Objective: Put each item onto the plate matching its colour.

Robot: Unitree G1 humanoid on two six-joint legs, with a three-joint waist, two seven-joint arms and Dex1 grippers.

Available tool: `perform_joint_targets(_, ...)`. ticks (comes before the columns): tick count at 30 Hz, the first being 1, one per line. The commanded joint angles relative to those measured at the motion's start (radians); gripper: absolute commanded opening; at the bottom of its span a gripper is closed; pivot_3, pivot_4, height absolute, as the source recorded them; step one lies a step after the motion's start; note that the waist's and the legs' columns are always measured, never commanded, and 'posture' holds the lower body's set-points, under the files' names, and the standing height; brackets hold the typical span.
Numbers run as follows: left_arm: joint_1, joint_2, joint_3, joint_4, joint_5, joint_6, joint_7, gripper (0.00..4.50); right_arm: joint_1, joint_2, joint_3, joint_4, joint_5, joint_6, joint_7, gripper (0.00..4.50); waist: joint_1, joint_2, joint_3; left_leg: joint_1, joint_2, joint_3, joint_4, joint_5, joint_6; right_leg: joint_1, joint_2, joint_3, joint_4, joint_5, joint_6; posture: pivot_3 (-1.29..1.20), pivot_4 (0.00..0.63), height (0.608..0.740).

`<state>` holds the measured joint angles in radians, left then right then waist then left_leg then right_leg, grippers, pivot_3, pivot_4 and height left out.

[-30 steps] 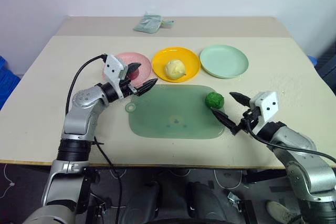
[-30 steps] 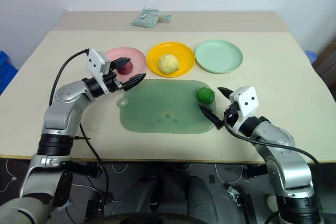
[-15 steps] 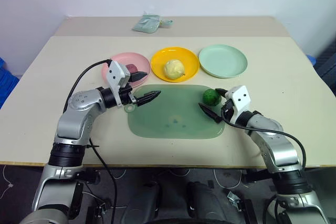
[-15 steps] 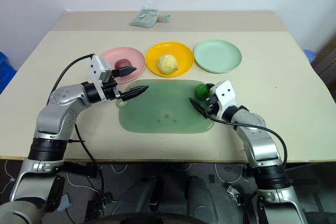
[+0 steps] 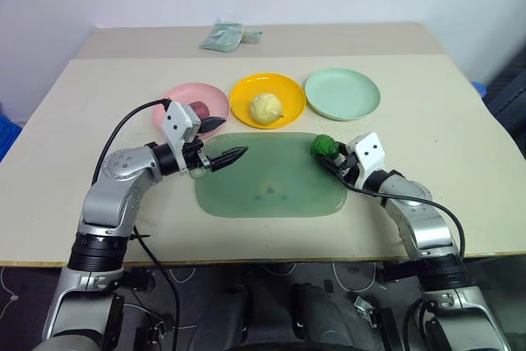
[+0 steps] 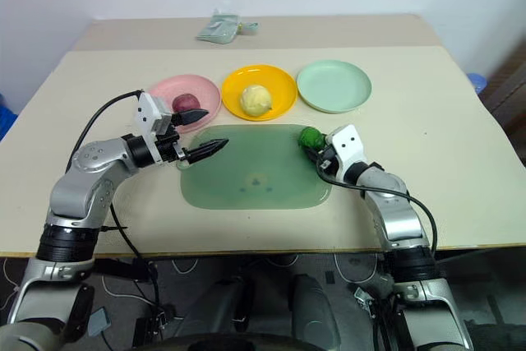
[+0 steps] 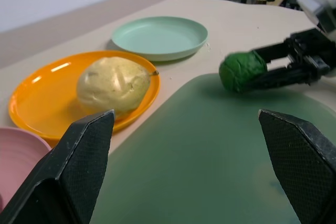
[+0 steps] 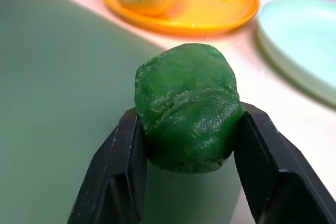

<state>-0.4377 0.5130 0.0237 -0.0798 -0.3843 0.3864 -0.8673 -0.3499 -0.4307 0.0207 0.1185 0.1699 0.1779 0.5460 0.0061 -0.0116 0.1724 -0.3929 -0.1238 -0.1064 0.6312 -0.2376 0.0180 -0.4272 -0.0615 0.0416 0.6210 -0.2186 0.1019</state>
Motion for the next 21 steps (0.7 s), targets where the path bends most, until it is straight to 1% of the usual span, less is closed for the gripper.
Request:
perform_joint_targets(1, -0.001, 0.018, 0.039, -0.045, -0.023, 0.009, 0.016, 4.50, -0.153, 0.003, -0.054, 0.105, 0.000, -0.066, -0.020, 1.69, -0.003, 0.000, 0.000, 0.000, 0.000, 0.000, 0.000, 0.000, 0.000, 0.000, 0.000, 0.000, 0.000, 0.000, 0.000, 0.00, 0.150, 0.740)
perform_joint_targets(2, 0.000, 0.019, 0.041, -0.049, -0.025, 0.012, 0.019, 4.50, -0.196, 0.001, -0.057, 0.161, -0.011, -0.087, -0.028, 1.69, -0.005, 0.000, 0.000, 0.000, 0.000, 0.000, 0.000, 0.000, 0.000, 0.000, 0.000, 0.000, 0.000, 0.000, 0.000, 0.00, 0.150, 0.740)
perform_joint_targets(4, 0.005, 0.020, 0.042, -0.061, -0.029, 0.021, 0.027, 4.50, -0.326, -0.005, -0.064, 0.351, -0.033, -0.155, -0.041, 1.69, -0.012, 0.000, 0.000, 0.000, 0.000, 0.000, 0.000, 0.000, -0.001, 0.000, 0.000, 0.000, 0.000, 0.001, -0.001, 0.00, 0.150, 0.740)
perform_joint_targets(8, 0.036, 0.028, 0.060, -0.113, -0.040, 0.044, 0.066, 4.50, -0.609, -0.009, -0.078, 0.817, -0.077, -0.308, -0.078, 1.69, -0.020, 0.000, 0.000, 0.000, 0.000, 0.000, -0.001, 0.002, -0.002, 0.000, 0.000, 0.000, 0.000, 0.001, -0.001, 0.00, 0.150, 0.740)
perform_joint_targets(9, 0.045, 0.031, 0.065, -0.124, -0.041, 0.048, 0.072, 4.50, -0.651, -0.007, -0.080, 0.892, -0.084, -0.332, -0.088, 1.69, -0.023, 0.001, 0.000, 0.000, 0.000, 0.000, -0.002, 0.004, -0.006, 0.000, 0.000, 0.000, 0.000, 0.001, -0.001, 0.00, 0.150, 0.740)
perform_joint_targets(11, 0.063, 0.035, 0.078, -0.152, -0.045, 0.061, 0.092, 4.50, -0.723, -0.008, -0.077, 1.020, -0.112, -0.371, -0.119, 1.69, -0.023, 0.000, 0.000, 0.000, 0.000, 0.000, -0.003, 0.004, -0.007, 0.000, 0.000, 0.000, -0.001, 0.000, -0.001, 0.00, 0.150, 0.740)
perform_joint_targets(12, 0.071, 0.035, 0.084, -0.166, -0.047, 0.068, 0.103, 4.50, -0.750, -0.009, -0.074, 1.068, -0.129, -0.385, -0.138, 2.73, -0.024, 0.001, 0.000, 0.000, 0.000, 0.000, -0.004, 0.004, -0.007, 0.000, 0.000, 0.000, -0.002, 0.000, -0.002, 0.00, 0.150, 0.740)
perform_joint_targets(13, 0.081, 0.036, 0.092, -0.183, -0.052, 0.078, 0.116, 4.50, -0.773, -0.011, -0.069, 1.108, -0.147, -0.396, -0.162, 3.06, -0.024, 0.001, 0.000, 0.000, 0.000, 0.000, -0.004, 0.004, -0.007, -0.001, 0.000, 0.000, -0.002, 0.000, -0.002, 0.00, 0.150, 0.740)
perform_joint_targets(16, 0.101, 0.036, 0.110, -0.217, -0.062, 0.094, 0.148, 4.50, -0.805, -0.015, -0.069, 1.161, -0.178, -0.422, -0.195, 4.44, -0.024, 0.001, 0.001, 0.000, 0.000, 0.000, -0.003, 0.004, -0.007, -0.001, 0.000, 0.000, -0.002, 0.000, -0.002, 0.00, 0.150, 0.740)
perform_joint_targets(19, 0.123, 0.030, 0.124, -0.237, -0.057, 0.092, 0.176, 4.50, -0.810, -0.025, -0.086, 1.167, -0.176, -0.446, -0.165, 4.44, -0.026, 0.001, 0.001, 0.000, 0.000, 0.000, -0.003, 0.004, -0.007, -0.001, 0.000, 0.000, -0.001, 0.000, -0.002, 0.00, 0.150, 0.740)
perform_joint_targets(20, 0.129, 0.020, 0.125, -0.240, -0.055, 0.075, 0.183, 4.50, -0.803, -0.031, -0.098, 1.158, -0.163, -0.462, -0.137, 4.44, -0.025, 0.001, 0.001, 0.000, 0.000, 0.000, -0.003, 0.004, -0.007, -0.001, 0.000, 0.000, -0.001, 0.000, -0.002, 0.00, 0.150, 0.740)
perform_joint_targets(21, 0.134, 0.009, 0.123, -0.240, -0.030, 0.018, 0.191, 4.50, -0.795, -0.036, -0.110, 1.146, -0.149, -0.475, -0.107, 4.44, -0.025, 0.001, 0.001, 0.000, 0.000, 0.000, -0.003, 0.004, -0.007, -0.001, 0.000, 0.000, -0.001, 0.000, -0.002, 0.00, 0.150, 0.740)
